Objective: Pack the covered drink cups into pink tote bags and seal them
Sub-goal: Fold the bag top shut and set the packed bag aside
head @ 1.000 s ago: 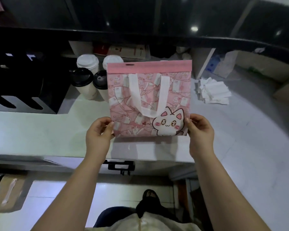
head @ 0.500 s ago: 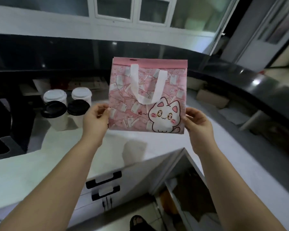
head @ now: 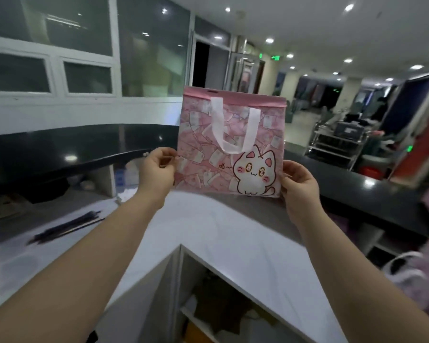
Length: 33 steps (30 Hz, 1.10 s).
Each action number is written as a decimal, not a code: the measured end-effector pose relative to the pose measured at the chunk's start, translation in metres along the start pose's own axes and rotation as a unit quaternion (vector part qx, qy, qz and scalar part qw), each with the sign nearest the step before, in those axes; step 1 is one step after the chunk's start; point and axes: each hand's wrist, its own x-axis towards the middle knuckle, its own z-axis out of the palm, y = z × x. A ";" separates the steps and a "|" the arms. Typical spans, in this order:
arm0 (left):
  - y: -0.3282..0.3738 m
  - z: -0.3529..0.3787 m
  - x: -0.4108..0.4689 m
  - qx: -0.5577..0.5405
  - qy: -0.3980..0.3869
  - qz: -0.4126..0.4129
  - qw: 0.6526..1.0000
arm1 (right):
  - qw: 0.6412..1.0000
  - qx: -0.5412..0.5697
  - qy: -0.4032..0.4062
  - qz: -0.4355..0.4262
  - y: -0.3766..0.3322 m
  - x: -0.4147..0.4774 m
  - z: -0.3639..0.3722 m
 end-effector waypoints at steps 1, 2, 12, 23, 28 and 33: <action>0.004 0.016 0.000 -0.009 -0.014 -0.003 1.000 | 1.000 0.003 0.013 -0.009 -0.009 0.001 -0.015; 0.007 0.033 0.001 -0.018 -0.026 -0.006 0.999 | 1.000 0.006 0.023 -0.015 -0.019 0.002 -0.029; 0.042 0.215 -0.002 -0.046 -0.134 0.006 0.990 | 0.991 0.006 0.113 -0.075 -0.098 0.035 -0.173; 0.026 0.456 -0.033 -0.046 -0.130 -0.015 0.990 | 0.922 -0.311 0.188 -0.136 -0.142 0.107 -0.372; -0.002 0.537 -0.058 -0.032 -0.069 -0.043 0.996 | 0.785 -0.575 0.183 -0.144 -0.136 0.146 -0.443; -0.040 0.579 -0.074 -0.008 -0.015 -0.039 0.999 | 0.880 -0.473 0.037 0.036 -0.093 0.186 -0.464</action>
